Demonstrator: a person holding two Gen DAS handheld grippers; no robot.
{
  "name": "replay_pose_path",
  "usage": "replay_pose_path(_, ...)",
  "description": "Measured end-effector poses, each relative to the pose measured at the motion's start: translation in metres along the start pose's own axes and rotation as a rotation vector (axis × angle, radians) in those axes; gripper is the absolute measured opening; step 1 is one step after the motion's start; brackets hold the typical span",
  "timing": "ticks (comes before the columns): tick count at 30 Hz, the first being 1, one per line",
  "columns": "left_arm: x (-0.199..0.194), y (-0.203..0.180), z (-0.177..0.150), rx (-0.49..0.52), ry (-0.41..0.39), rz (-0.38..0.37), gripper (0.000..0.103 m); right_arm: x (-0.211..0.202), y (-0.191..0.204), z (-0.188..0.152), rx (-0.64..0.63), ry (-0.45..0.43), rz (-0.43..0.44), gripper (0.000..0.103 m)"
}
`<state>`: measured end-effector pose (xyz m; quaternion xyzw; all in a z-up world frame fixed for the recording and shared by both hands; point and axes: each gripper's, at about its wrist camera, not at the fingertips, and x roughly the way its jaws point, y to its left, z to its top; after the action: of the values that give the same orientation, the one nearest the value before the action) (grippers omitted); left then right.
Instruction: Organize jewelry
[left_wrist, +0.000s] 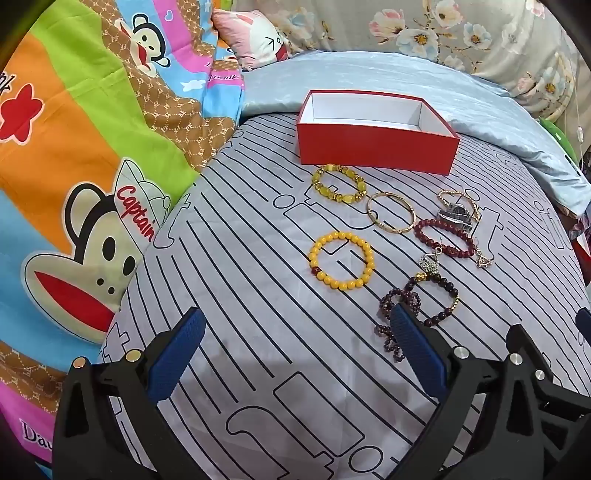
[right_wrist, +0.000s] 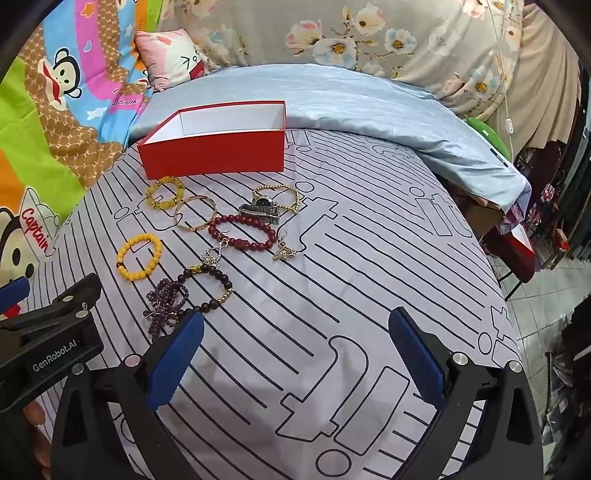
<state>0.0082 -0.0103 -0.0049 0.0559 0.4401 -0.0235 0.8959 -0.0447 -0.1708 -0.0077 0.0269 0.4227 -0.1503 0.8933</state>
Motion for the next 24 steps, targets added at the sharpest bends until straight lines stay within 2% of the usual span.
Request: replay_pose_path(24, -0.0042, 0.0028, -0.0007, -0.015, 0.001, 0.003, 0.096, -0.0041, 0.0007, 0.0023, -0.002, -0.009, 0.002, 0.096)
